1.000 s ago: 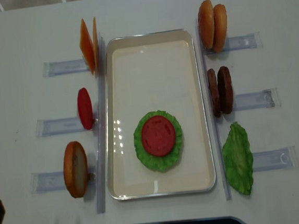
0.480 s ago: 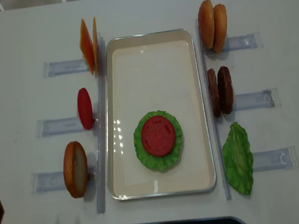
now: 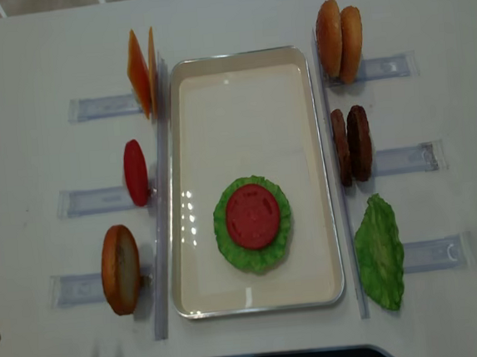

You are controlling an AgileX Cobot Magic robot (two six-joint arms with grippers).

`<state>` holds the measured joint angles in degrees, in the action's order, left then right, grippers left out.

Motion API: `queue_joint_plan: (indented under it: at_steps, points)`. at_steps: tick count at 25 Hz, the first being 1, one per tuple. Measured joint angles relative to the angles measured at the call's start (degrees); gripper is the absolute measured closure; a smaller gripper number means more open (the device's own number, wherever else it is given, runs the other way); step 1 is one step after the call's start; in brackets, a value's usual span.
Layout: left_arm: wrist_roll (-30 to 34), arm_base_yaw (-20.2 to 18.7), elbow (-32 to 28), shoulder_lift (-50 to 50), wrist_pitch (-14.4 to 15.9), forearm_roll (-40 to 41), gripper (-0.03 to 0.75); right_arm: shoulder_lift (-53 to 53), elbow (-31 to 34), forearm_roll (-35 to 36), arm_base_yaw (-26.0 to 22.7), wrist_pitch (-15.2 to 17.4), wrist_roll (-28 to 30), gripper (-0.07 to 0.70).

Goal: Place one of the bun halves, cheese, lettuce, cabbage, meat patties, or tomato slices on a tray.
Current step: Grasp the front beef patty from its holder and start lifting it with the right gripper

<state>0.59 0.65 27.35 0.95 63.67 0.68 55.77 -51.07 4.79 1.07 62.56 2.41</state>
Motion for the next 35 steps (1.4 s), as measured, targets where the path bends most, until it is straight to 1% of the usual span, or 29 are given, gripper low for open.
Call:
queue_joint_plan:
  at_steps: [4, 10, 12, 14, 17, 20, 23, 26, 31, 35]
  points:
    - [0.0, 0.0, 0.0, 0.0, 0.0, 0.0, 0.492, 7.8, -7.6, 0.4, 0.0, 0.3, 0.0, 0.242]
    - [0.0, 0.0, 0.0, 0.0, 0.0, 0.0, 0.564, 17.9, -16.2, 0.3, 0.0, 2.8, 0.0, 0.242]
    - [0.0, 0.0, 0.0, 0.0, 0.0, 0.0, 0.586, 20.0, -18.0, -0.4, 0.0, 3.6, 0.0, 0.242]
    - [0.0, 0.0, 0.0, 0.0, 0.0, 0.0, 0.605, 21.6, -19.4, -0.9, 0.0, 5.1, -0.3, 0.242]
    - [0.0, 0.0, 0.0, 0.0, 0.0, 0.0, 0.624, 22.7, -20.2, -1.0, 0.0, 6.8, -3.0, 0.242]
    - [0.0, 0.0, 0.0, 0.0, 0.0, 0.0, 0.634, 22.7, -20.3, -1.1, 1.2, 7.4, -5.3, 0.242]
    - [0.0, 0.0, 0.0, 0.0, 0.0, 0.0, 0.645, 22.7, -20.3, -1.1, 4.2, 7.4, -8.4, 0.242]
    - [0.0, 0.0, 0.0, 0.0, 0.0, 0.0, 0.650, 22.7, -20.3, -1.1, 8.4, 7.2, -12.1, 0.242]
    - [0.0, 0.0, 0.0, 0.0, 0.0, 0.0, 0.672, 23.1, -20.4, -1.1, 14.7, 5.4, -18.6, 0.242]
    - [0.0, 0.0, 0.0, 0.0, 0.0, 0.0, 0.695, 25.8, -21.5, -1.1, 19.5, 5.1, -22.6, 0.242]
